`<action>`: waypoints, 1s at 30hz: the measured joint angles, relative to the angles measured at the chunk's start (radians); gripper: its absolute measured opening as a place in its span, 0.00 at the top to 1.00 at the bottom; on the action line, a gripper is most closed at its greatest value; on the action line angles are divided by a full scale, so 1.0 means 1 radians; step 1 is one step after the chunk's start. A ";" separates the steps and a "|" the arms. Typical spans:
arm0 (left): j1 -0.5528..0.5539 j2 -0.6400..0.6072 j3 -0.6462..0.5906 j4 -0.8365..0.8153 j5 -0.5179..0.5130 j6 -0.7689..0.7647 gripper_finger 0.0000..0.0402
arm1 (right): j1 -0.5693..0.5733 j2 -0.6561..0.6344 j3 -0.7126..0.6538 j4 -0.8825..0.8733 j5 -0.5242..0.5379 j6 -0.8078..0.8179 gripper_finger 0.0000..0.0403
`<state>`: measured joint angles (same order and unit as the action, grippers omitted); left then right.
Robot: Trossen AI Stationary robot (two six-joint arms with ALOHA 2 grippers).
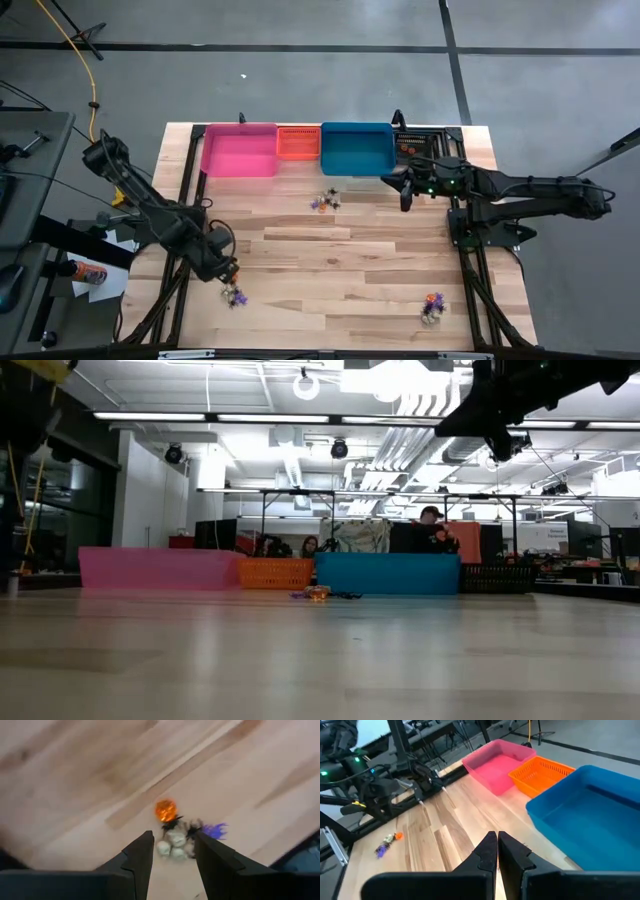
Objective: Sort Halloween decoration
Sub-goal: Put the orange pumpkin toy into the black bin
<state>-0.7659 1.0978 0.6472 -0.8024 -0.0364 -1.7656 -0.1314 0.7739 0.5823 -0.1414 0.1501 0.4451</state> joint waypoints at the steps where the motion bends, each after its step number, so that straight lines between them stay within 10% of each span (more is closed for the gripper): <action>1: 0.009 0.014 -0.004 0.008 0.033 -0.031 0.67 | 0.000 0.004 0.000 -0.001 0.000 -0.001 0.97; 30: 0.126 0.359 -0.011 0.206 0.178 -0.241 0.67 | 0.000 0.078 0.001 -0.042 0.000 -0.001 0.97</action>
<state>-0.6395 1.4564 0.6365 -0.5968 0.1421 -2.0068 -0.1311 0.8520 0.5831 -0.1831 0.1505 0.4442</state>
